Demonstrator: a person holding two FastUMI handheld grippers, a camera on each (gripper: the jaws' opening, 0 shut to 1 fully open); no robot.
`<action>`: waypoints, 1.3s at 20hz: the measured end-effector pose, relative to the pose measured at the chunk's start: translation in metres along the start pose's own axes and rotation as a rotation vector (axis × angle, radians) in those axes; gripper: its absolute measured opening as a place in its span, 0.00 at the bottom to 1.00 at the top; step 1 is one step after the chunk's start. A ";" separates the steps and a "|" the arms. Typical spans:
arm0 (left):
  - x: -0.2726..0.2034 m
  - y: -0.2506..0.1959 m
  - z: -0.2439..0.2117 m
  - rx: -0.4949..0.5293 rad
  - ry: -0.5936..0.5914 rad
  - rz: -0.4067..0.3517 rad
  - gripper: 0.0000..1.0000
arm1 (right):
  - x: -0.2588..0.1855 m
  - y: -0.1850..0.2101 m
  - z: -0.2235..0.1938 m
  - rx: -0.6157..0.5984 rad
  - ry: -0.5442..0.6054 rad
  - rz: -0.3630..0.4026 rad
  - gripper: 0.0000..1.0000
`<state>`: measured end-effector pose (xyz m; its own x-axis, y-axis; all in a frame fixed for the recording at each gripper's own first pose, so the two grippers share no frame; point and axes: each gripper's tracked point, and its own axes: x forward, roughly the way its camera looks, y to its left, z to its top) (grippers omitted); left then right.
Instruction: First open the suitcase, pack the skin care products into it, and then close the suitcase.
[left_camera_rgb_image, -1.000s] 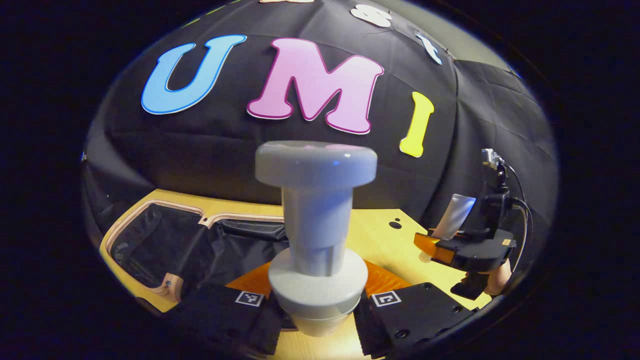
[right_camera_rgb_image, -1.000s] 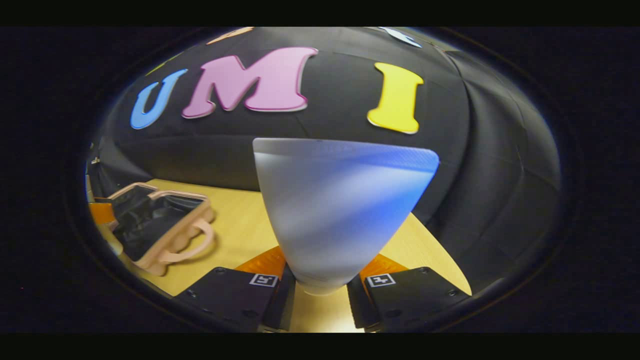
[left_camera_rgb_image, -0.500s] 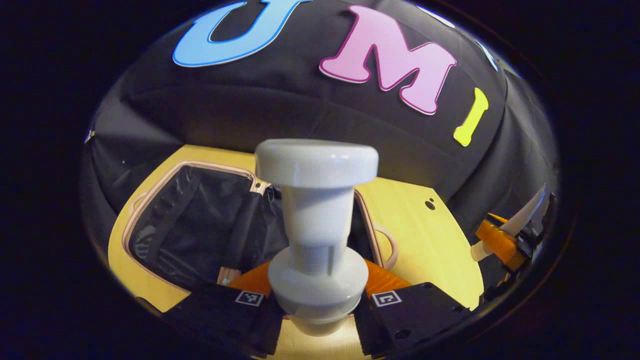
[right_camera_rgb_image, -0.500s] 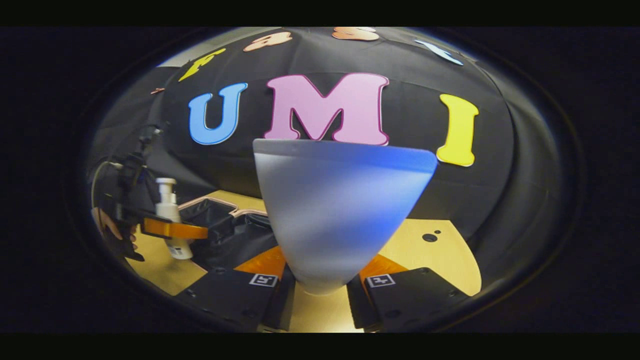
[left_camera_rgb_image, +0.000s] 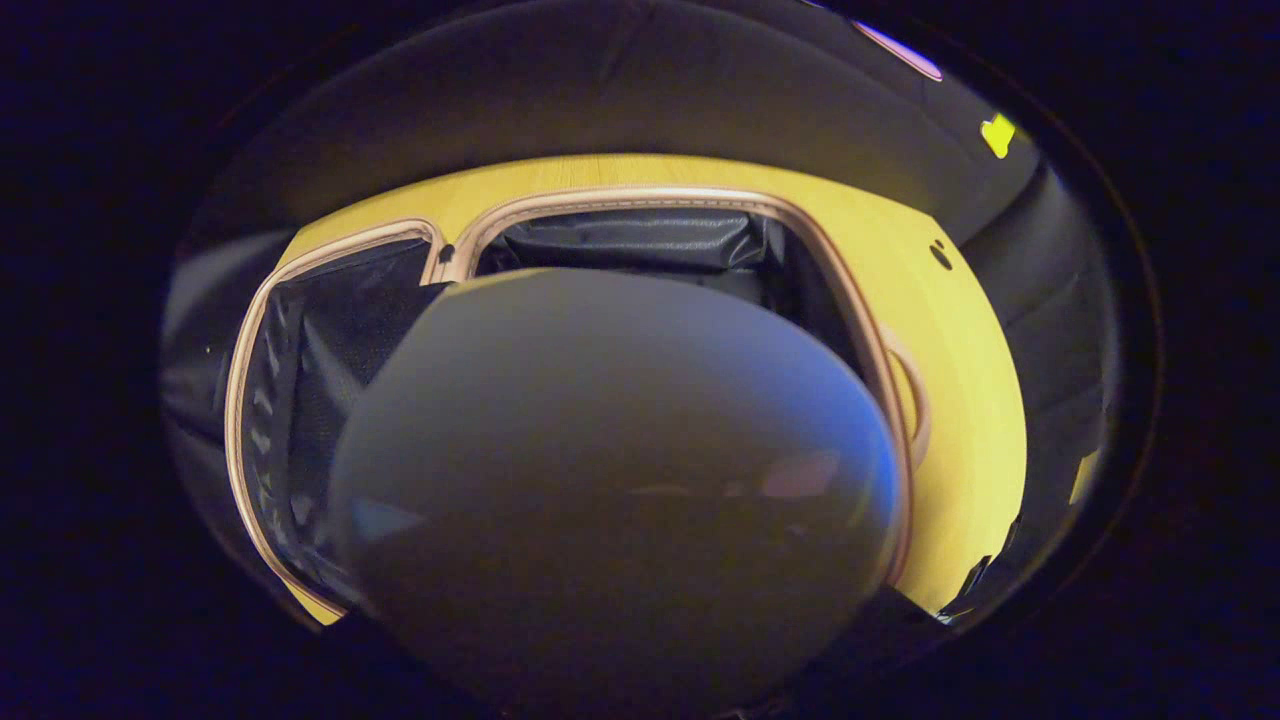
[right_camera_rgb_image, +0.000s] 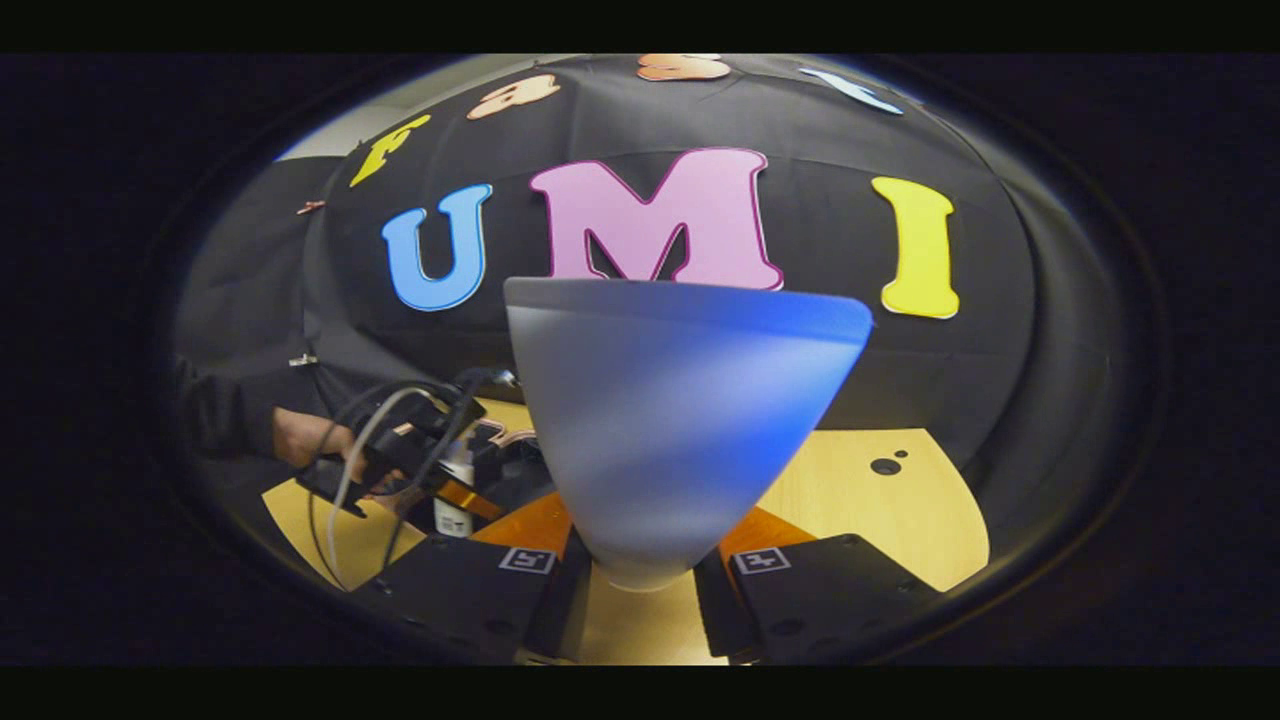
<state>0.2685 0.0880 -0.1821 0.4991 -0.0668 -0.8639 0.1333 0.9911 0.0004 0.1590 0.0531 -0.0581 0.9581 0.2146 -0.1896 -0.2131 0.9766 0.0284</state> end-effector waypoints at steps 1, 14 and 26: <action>0.008 0.003 0.005 0.022 0.015 0.025 0.64 | 0.000 0.002 -0.002 0.009 0.002 0.007 0.49; -0.066 0.009 0.042 -0.153 -0.355 0.078 0.82 | 0.065 0.075 -0.040 0.025 0.183 0.140 0.49; -0.254 0.086 -0.083 -0.280 -0.786 0.098 0.92 | 0.151 0.145 -0.150 0.081 0.586 0.048 0.49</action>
<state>0.0820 0.2002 -0.0043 0.9624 0.0629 -0.2642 -0.1074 0.9817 -0.1574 0.2445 0.2249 -0.2298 0.6772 0.2383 -0.6962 -0.2166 0.9687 0.1210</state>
